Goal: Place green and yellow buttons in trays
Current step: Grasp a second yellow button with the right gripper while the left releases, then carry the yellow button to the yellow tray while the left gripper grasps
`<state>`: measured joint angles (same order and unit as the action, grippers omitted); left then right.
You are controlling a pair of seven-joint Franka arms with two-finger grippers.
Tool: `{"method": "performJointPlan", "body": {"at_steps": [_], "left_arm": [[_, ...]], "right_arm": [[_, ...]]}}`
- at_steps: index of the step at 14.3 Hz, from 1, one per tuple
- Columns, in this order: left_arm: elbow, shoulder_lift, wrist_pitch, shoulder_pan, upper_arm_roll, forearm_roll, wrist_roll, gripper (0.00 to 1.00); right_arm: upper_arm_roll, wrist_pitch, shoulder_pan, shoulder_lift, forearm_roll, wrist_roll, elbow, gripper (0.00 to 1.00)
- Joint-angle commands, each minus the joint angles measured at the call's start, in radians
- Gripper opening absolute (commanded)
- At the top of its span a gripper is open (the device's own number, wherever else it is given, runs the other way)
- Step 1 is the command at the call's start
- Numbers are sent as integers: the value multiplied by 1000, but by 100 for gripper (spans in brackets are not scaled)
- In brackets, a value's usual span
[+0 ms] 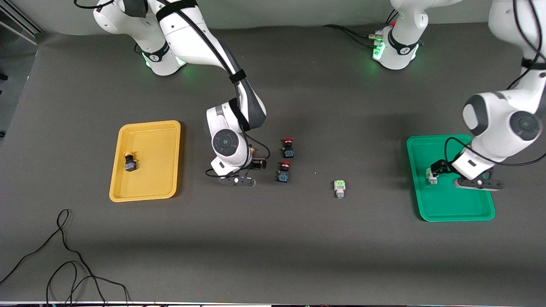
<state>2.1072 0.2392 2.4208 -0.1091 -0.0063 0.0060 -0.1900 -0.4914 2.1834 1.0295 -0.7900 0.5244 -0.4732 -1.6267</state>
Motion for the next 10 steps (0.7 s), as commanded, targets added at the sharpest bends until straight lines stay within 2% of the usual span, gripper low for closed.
{"method": "performJointPlan", "body": {"at_steps": [1,3,5,6,8,9,10], "left_arm": [[-108,-54,-197,28,-4,-18,55,100],[-168,-52,-249,89,-4,-18,104,100],[-179,-51,-244,170,-4,-18,205,100],[-181,-47,-243,219,-4,-18,265,100],[-184,-34,-227,323,-4,-12,398,100],[-187,-23,-215,365,-3,-8,452,100],[-187,-9,-192,399,-3,-3,504,100]], "right_arm": [[8,19,7,14,34,7,-28,98],[8,19,3,21,94,11,-51,85],[8,18,6,21,98,21,-59,70],[10,12,6,21,100,22,-62,58],[8,0,3,28,100,22,-70,10],[7,-8,4,41,100,22,-70,0],[4,-13,1,61,100,19,-73,0]]}}
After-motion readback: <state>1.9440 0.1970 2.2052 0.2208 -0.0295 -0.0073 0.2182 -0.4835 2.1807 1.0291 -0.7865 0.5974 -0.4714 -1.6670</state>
